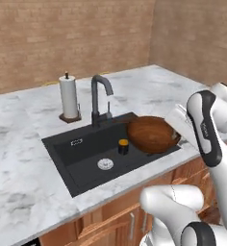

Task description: Pick the mug and place it in the sink. Pick the bowl and place it in the open cabinet and then close the cabinet.

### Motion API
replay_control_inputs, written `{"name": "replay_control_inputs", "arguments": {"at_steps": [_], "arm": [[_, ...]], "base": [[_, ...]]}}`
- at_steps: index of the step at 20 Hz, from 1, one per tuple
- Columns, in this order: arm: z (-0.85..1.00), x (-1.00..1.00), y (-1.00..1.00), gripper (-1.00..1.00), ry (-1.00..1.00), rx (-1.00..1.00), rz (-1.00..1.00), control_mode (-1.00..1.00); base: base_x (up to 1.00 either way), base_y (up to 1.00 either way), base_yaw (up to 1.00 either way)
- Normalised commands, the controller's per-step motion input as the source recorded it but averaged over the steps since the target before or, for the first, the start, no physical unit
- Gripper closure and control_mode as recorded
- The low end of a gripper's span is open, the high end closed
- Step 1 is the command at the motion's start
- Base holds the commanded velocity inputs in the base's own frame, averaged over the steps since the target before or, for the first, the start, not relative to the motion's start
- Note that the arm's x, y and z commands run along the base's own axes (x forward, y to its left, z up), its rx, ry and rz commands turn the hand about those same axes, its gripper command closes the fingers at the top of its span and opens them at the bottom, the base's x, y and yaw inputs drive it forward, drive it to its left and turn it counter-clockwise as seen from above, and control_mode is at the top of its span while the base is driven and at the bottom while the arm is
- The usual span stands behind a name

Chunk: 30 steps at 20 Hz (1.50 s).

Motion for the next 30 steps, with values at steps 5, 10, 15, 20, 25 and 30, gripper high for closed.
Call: {"name": "replay_control_inputs", "arguments": {"at_steps": [5,10,15,20,25,30], "arm": [[0.0,0.0,0.0,1.0,0.0,0.0,0.0,1.0],[0.0,0.0,0.0,1.0,0.0,0.0,0.0,1.0],[0.0,0.0,0.0,1.0,0.0,0.0,0.0,1.0],[0.0,0.0,0.0,1.0,0.0,0.0,0.0,1.0],[0.0,0.0,0.0,1.0,0.0,0.0,0.0,1.0],[0.0,0.0,0.0,1.0,0.0,0.0,0.0,1.0]], "base": [[0.0,-0.66,-0.72],[0.01,-0.67,-0.77],[0.03,-0.57,-0.82],[0.01,-0.53,-0.84],[0.0,-0.35,-0.9],[0.02,-0.02,-0.85]]}}
